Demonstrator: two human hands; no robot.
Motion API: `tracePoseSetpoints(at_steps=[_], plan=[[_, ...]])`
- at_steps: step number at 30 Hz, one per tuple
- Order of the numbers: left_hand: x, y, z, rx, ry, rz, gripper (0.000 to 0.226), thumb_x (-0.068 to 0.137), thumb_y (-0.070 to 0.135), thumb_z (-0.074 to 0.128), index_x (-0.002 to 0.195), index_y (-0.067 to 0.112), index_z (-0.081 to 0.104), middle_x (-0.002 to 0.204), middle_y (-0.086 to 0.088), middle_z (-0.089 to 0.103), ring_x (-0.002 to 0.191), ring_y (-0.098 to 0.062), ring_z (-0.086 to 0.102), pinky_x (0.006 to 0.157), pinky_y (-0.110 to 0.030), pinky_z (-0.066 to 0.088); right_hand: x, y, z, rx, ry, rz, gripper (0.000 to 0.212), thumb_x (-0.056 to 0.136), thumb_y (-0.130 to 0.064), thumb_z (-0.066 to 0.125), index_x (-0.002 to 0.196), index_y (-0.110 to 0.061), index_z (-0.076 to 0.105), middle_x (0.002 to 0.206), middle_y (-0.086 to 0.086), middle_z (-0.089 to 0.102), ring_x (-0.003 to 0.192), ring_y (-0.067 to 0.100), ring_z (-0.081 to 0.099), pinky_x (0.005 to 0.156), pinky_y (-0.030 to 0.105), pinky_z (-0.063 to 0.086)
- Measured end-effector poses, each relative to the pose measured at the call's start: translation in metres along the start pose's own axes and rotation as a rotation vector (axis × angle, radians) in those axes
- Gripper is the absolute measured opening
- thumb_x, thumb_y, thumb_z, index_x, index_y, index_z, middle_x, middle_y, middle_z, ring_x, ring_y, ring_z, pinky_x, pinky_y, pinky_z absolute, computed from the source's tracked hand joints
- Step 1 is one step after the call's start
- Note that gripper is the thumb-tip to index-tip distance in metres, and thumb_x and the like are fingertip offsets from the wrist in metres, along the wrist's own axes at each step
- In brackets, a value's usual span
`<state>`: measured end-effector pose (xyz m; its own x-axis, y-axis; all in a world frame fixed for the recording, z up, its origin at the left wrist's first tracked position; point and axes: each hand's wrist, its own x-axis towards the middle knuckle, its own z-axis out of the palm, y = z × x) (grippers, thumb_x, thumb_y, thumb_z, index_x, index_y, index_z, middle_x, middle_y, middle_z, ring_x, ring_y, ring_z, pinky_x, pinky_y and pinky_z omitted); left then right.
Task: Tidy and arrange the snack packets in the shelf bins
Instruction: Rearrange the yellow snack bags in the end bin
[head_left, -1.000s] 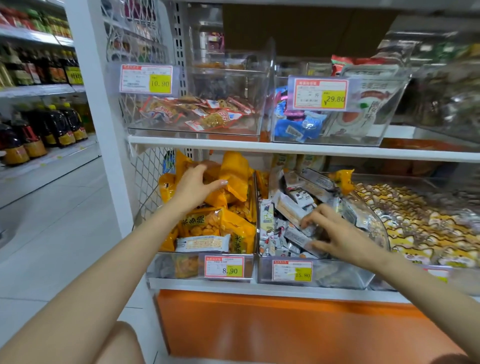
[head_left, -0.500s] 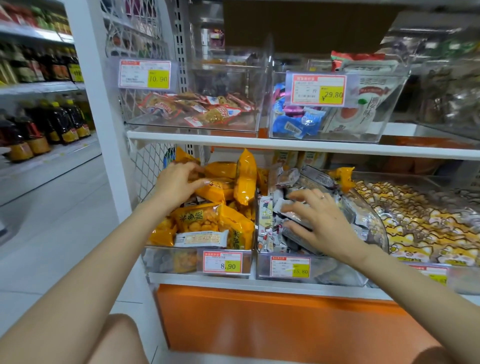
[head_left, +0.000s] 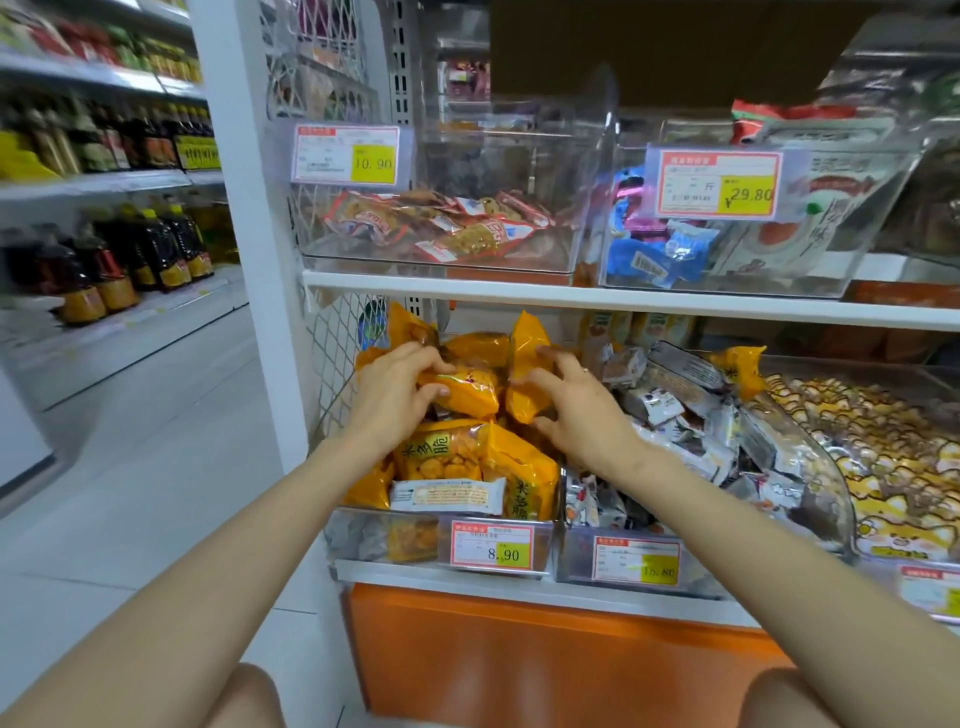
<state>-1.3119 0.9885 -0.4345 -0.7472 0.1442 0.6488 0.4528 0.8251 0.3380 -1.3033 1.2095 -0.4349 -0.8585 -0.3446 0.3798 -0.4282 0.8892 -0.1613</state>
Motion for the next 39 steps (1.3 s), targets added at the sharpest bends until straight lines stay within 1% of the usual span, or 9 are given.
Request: tracePoseSetpoints(at_steps=[3,7,10,14,21,24,28,33,39], plan=[[-0.001,-0.003,-0.008,-0.201,0.122,-0.069,0.01,0.079,0.015,0.072,0.087,0.01,0.069,0.094,-0.002,0.066,0.085,-0.015,0.057,0.069,-0.02,0.041,0.001,-0.001,0.0,-0.041,0.107,-0.045,0.016,0.081,-0.012,0.066,0.096,-0.011,0.063,0.136,0.01,0.046,0.103,0.038,0.058,0.081,0.044,0.05],[-0.001,-0.004,-0.013,-0.268,0.214,-0.083,0.008,0.079,0.013,0.071,0.085,0.008,0.069,0.091,0.0,0.066,0.084,-0.012,0.058,0.07,-0.021,0.045,-0.001,0.003,0.002,-0.14,0.172,-0.24,0.006,0.07,-0.025,0.068,0.071,-0.019,0.065,0.106,0.004,0.062,0.086,0.029,0.06,0.072,0.038,0.04],[0.002,-0.002,-0.014,-0.274,0.262,-0.03,0.005,0.08,0.013,0.07,0.084,0.009,0.068,0.089,0.007,0.062,0.082,-0.009,0.058,0.069,-0.015,0.043,-0.002,0.008,-0.005,-0.088,0.1,-0.29,0.03,0.073,-0.042,0.044,0.07,-0.024,0.068,0.09,-0.006,0.066,0.081,0.019,0.053,0.072,0.029,0.023],[0.013,0.001,-0.007,-0.211,0.283,-0.044,0.009,0.081,0.014,0.07,0.087,0.007,0.069,0.086,0.003,0.057,0.074,-0.01,0.05,0.063,-0.018,0.034,-0.003,0.013,-0.018,0.15,0.164,-0.14,0.03,0.08,-0.037,0.045,0.08,-0.024,0.071,0.081,-0.007,0.071,0.076,0.014,0.058,0.08,0.035,0.041],[0.022,0.014,0.02,-0.026,0.082,0.019,0.017,0.081,0.003,0.066,0.098,0.0,0.069,0.1,-0.019,0.064,0.09,-0.037,0.062,0.074,-0.035,0.047,-0.01,0.015,-0.014,0.189,0.167,-0.133,0.024,0.084,-0.03,0.05,0.088,-0.021,0.072,0.089,-0.01,0.07,0.086,0.012,0.062,0.086,0.038,0.042],[0.026,0.01,0.019,0.059,-0.085,0.027,0.023,0.088,0.021,0.063,0.106,0.008,0.067,0.114,-0.008,0.063,0.104,-0.027,0.057,0.08,-0.033,0.042,-0.01,0.017,-0.013,0.201,0.172,-0.135,0.023,0.084,-0.029,0.051,0.088,-0.022,0.072,0.089,-0.012,0.068,0.086,0.012,0.061,0.085,0.038,0.044],[0.02,-0.01,0.007,0.138,-0.293,0.1,0.024,0.091,0.037,0.056,0.104,0.021,0.069,0.106,0.0,0.066,0.105,-0.02,0.057,0.079,-0.029,0.037,-0.007,0.016,-0.014,0.234,0.201,-0.137,0.014,0.088,-0.019,0.059,0.09,-0.021,0.073,0.09,-0.008,0.069,0.087,0.014,0.06,0.083,0.036,0.047],[0.022,-0.013,-0.017,0.215,-0.257,0.099,0.027,0.09,0.037,0.056,0.114,0.03,0.064,0.118,-0.001,0.056,0.118,-0.023,0.04,0.096,-0.033,0.024,0.019,-0.002,-0.019,0.144,0.099,-0.223,0.025,0.088,-0.018,0.06,0.11,-0.025,0.068,0.113,-0.005,0.065,0.106,0.016,0.058,0.093,0.036,0.045],[0.001,-0.029,-0.036,0.279,-0.293,0.07,0.039,0.084,0.041,0.063,0.12,0.029,0.058,0.126,0.005,0.051,0.122,-0.016,0.036,0.097,-0.029,0.022,0.062,-0.03,-0.002,-0.012,-0.206,-0.38,0.047,0.095,-0.021,0.051,0.139,-0.034,0.042,0.148,-0.006,0.04,0.142,0.012,0.021,0.118,0.039,0.015]])
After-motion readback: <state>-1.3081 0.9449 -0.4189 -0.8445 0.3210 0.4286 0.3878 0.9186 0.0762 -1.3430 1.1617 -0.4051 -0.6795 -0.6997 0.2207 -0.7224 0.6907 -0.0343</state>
